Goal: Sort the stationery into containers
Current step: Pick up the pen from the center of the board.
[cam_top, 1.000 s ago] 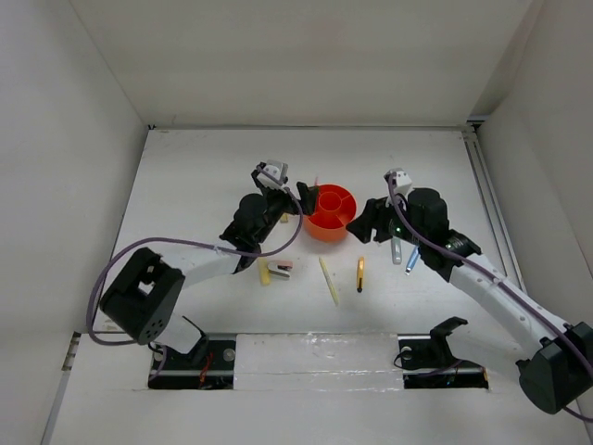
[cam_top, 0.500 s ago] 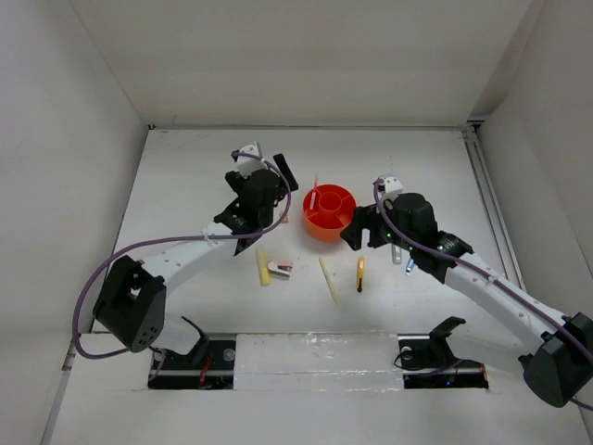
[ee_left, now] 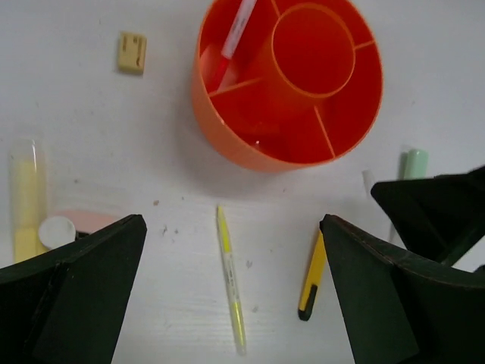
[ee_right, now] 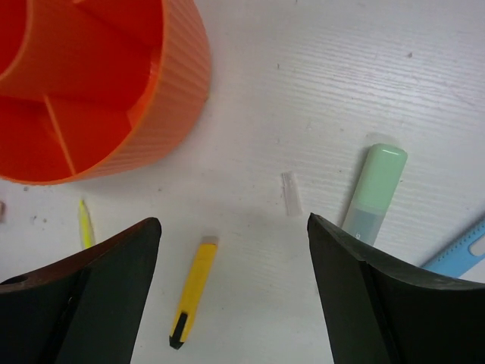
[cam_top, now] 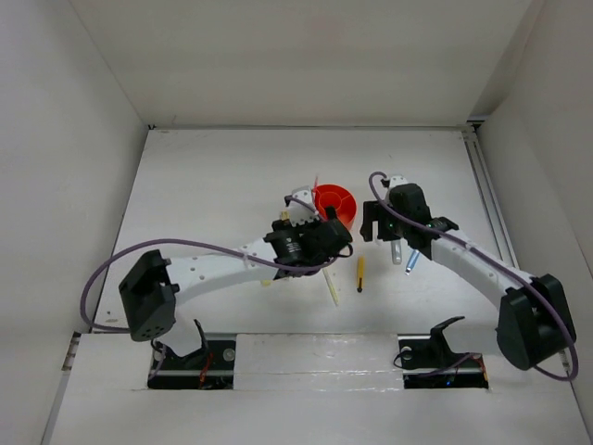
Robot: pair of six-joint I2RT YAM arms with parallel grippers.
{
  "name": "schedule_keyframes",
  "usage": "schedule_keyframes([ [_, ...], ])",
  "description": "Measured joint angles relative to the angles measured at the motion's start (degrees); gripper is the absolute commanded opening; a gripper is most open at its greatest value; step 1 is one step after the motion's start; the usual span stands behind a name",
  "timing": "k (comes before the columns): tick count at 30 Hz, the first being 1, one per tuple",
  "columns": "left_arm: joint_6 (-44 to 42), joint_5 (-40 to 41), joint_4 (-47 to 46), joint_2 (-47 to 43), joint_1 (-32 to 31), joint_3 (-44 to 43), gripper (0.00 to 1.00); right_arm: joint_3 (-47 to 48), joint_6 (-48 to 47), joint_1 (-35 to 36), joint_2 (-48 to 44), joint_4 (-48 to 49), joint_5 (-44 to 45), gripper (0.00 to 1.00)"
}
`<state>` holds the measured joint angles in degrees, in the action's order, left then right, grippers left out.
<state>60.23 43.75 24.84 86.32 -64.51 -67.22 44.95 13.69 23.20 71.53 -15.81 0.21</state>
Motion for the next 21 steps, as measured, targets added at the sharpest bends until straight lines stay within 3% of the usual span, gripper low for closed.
schedule_keyframes([
  [5,7.06,-2.71,6.25,6.34,-2.27,-0.96,1.0,1.25,-0.63,-0.37,5.33,-0.48,1.01,0.83],
  [16,7.3,-13.11,0.57,14.19,-2.16,1.92,0.91,2.38,1.11,-2.51,2.36,-0.39,4.52,0.83],
  [21,7.23,-15.82,0.92,18.21,-2.19,1.2,0.68,3.56,1.29,-3.04,2.36,-0.02,4.5,0.83],
])
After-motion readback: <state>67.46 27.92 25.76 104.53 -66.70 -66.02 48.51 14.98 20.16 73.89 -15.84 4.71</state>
